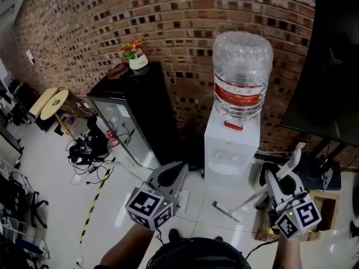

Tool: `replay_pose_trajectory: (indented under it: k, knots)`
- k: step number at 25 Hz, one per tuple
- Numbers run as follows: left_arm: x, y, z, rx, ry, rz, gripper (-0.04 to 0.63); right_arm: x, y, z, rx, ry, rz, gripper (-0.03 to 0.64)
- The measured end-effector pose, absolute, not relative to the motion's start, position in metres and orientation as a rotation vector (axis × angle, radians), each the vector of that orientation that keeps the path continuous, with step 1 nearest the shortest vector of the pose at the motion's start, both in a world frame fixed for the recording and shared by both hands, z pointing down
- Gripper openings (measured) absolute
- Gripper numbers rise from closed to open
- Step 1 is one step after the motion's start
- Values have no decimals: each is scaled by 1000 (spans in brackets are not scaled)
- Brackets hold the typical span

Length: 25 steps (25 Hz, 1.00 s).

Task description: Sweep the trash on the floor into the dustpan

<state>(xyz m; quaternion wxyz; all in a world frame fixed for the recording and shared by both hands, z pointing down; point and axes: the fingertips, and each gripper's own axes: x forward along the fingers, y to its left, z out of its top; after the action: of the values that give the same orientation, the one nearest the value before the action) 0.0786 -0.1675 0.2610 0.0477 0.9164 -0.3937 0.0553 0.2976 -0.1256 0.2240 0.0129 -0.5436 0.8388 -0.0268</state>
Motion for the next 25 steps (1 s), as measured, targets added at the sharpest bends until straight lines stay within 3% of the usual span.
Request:
replay_pose_trajectory:
  k: [14,25]
  knots:
    - [3,-161,249,2817,-1174,143,5,258,-100,213,-1858,2486,-64,94]
    - [3,-158,256,2802,-1152,133,5,258,-94,210,-1898,2450,-87,94]
